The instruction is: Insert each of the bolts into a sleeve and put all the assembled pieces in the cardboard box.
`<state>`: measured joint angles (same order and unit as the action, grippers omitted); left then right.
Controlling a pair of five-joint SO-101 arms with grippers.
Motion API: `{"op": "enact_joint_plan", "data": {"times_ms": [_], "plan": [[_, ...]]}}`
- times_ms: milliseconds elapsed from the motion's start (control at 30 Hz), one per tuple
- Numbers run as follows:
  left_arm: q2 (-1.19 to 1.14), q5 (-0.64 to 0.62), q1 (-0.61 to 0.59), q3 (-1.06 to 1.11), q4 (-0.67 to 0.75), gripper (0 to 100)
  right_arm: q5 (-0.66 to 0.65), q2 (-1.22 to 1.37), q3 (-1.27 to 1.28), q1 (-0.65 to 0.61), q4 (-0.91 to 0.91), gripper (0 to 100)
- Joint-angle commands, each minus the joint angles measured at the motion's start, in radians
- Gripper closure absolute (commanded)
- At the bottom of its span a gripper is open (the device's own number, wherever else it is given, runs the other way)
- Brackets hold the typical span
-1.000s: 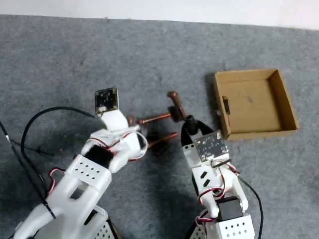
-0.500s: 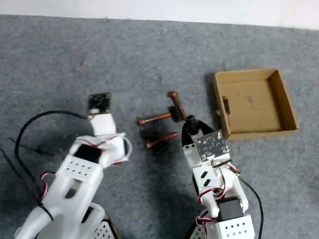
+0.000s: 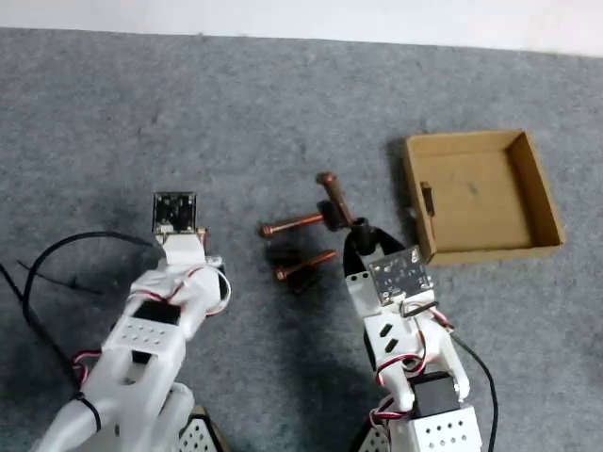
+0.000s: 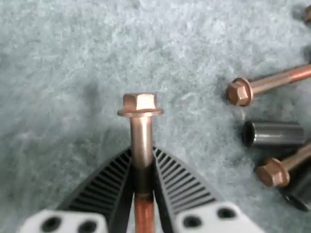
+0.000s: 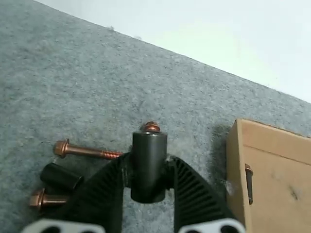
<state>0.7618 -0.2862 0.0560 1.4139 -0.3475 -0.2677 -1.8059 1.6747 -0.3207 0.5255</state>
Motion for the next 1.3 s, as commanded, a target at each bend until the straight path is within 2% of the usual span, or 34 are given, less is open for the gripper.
{"op": "enact_joint_plan", "data": {"times_ms": [0,300,600,733,867,933,1133,1267], "plan": [[0.008,-0.031,-0.012,-0.088,-0.137,100,-0.006,-0.008,0.108,0.012,-0.001,99.3],[-0.024,-0.031,-0.012,-0.099,-0.14,100,-0.006,-0.008,0.108,0.012,-0.001,99.3],[-0.503,-0.032,-0.018,-0.369,-0.15,100,-0.006,-0.008,0.108,0.012,-0.001,99.3],[-0.512,-0.032,-0.018,-0.427,-0.239,100,-0.006,-0.008,0.108,0.012,-0.001,99.3],[-0.507,-0.032,-0.018,-0.429,-0.245,99,-0.006,-0.008,0.108,0.012,-0.001,99.3],[-0.507,-0.032,-0.018,-0.429,-0.245,97,-0.006,-0.008,0.108,0.012,-0.001,99.3],[-0.507,-0.034,-0.015,-0.403,-0.252,75,-0.006,-0.008,0.108,0.012,-0.001,99.3],[-0.507,-0.034,-0.018,-0.401,-0.252,73,-0.006,-0.008,0.108,0.012,-0.001,99.3]]}}
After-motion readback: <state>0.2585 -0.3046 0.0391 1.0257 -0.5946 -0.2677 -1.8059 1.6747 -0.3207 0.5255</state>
